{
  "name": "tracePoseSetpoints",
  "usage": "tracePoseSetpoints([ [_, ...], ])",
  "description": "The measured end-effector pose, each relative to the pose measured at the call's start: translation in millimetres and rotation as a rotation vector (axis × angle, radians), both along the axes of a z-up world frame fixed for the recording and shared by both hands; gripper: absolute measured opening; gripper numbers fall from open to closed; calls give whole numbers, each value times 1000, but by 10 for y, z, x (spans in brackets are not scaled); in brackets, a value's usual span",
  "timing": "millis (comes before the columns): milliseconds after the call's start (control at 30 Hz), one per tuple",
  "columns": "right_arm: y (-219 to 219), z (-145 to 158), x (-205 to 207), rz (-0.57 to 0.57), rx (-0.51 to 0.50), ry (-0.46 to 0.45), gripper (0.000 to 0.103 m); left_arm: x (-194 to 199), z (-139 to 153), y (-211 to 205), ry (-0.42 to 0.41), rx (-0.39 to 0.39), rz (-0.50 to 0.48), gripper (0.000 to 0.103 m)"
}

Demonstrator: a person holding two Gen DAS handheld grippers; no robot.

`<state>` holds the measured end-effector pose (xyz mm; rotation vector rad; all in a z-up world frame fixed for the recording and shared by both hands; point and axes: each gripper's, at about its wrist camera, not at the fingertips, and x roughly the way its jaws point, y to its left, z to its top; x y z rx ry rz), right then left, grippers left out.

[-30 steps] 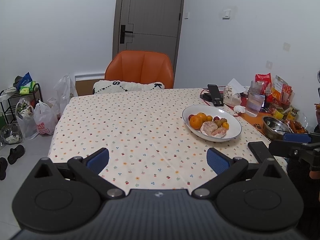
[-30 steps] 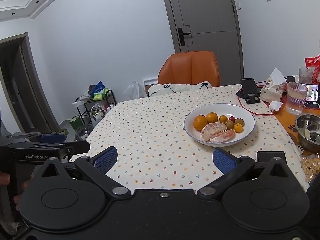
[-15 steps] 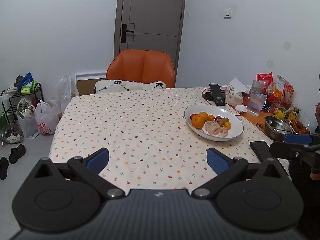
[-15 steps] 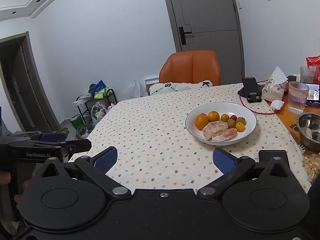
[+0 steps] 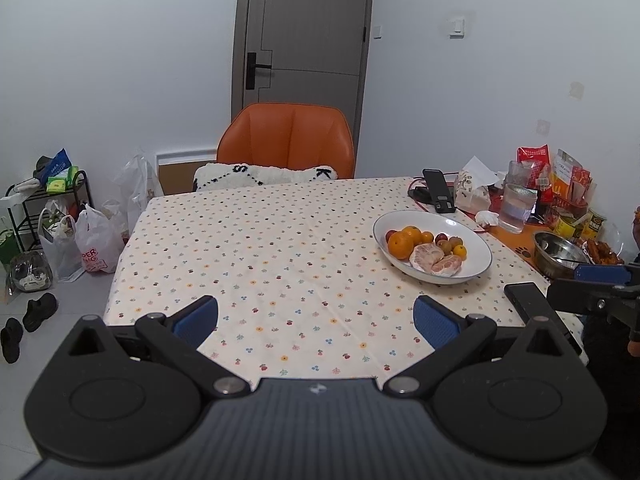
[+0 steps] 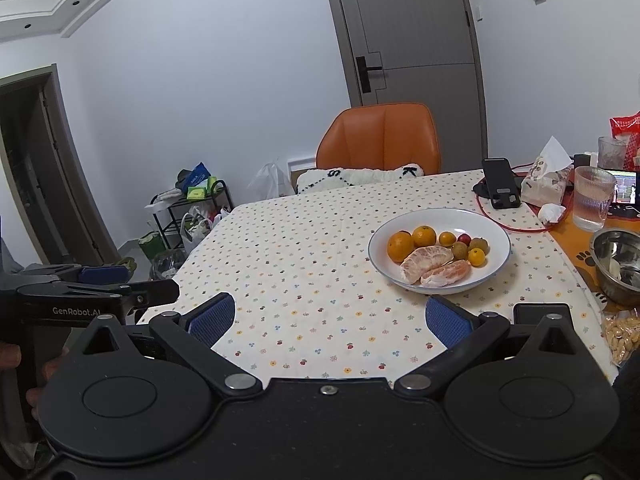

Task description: Organize fruits

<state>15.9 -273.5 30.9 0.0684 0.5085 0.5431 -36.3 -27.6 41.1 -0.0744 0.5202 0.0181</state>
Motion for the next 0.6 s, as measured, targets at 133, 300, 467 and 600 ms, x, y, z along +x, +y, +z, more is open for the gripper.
tracePoseSetpoints([
  [133, 1, -2, -1, 0, 0, 1, 103, -3, 0, -5, -1, 7, -5, 103],
  [300, -3, -6, 9, -4, -1, 4, 103, 3, -4, -31, 0, 19, -14, 103],
  [467, -14, -22, 22, -6, -4, 11, 103, -7, -10, -37, 0, 21, -19, 103],
  [600, -22, -43, 36, -7, -3, 16, 103, -5, -23, -47, 3, 21, -22, 103],
])
